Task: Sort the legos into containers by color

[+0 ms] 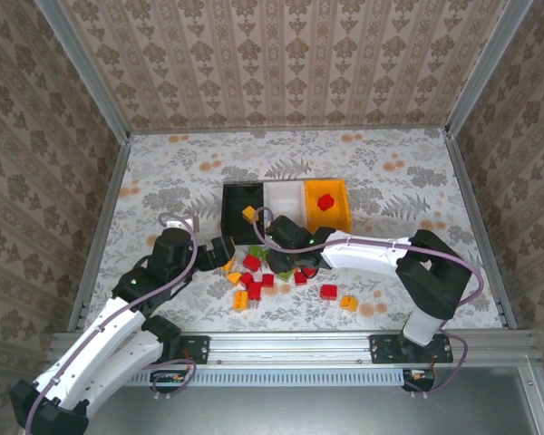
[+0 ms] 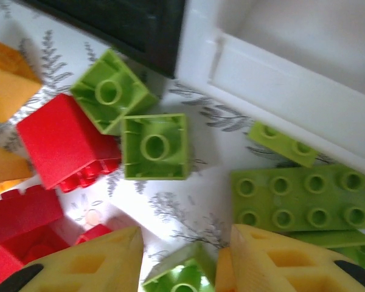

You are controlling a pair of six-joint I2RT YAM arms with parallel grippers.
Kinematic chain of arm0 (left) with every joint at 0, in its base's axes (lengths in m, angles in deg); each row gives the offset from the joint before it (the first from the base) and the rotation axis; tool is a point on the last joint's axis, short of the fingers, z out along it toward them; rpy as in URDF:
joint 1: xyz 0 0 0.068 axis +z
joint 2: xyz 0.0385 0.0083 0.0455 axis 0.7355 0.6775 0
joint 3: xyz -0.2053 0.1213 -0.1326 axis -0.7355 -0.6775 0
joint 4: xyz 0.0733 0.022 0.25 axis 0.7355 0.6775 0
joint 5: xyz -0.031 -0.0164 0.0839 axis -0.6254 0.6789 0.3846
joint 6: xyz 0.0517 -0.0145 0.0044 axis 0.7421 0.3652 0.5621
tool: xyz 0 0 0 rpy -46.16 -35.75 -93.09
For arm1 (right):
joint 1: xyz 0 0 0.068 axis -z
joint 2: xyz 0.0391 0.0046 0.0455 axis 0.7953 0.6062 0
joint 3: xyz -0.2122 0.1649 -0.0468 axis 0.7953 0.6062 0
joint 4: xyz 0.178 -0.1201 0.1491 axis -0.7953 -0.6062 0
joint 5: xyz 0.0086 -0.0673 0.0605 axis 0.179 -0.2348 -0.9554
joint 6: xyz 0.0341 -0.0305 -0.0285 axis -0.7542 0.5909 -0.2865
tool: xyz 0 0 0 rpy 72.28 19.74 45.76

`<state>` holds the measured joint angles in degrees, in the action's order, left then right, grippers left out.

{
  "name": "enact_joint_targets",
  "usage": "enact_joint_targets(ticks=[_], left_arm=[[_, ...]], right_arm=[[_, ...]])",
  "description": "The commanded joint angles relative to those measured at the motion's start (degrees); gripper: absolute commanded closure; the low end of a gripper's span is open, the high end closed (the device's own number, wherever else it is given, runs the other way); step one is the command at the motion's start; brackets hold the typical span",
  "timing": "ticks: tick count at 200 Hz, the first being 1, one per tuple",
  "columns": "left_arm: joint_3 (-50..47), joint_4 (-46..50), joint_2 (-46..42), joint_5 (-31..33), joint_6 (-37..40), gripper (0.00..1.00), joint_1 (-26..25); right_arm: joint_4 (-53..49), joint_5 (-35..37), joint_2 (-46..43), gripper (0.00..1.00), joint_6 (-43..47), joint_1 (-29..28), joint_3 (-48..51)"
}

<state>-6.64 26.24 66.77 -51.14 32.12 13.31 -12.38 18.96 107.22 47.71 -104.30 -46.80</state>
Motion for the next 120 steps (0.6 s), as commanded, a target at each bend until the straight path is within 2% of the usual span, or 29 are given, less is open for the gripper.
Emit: enact_joint_targets(ticks=[1,26,49,79,120], left_arm=[[-0.5,-0.2,-0.3,0.7,-1.0,0.0,0.4],[-0.6,-0.2,-0.1,0.1,-1.0,0.0,0.8],[-0.6,-0.1,-0.1,0.0,-1.0,0.0,1.0],[-0.9,0.5,-0.4,-0.1,-1.2,0.0,1.4],[-1.3,0.1,-0.4,-1.0,-1.7,0.0,2.1]], right_arm=[[-5.8,3.9,-3.0,0.57,-1.7,0.6,3.0],[-6.9,4.5,-5.2,0.59,-0.8,0.2,3.3],[-5.7,2.4,-6.6,0.55,3.2,-2.0,2.2],[-6.1,2.7,-3.3,0.56,6.5,-4.6,-0.7],[-7.6,4.8,0.7,0.56,6.1,-4.6,-2.4]])
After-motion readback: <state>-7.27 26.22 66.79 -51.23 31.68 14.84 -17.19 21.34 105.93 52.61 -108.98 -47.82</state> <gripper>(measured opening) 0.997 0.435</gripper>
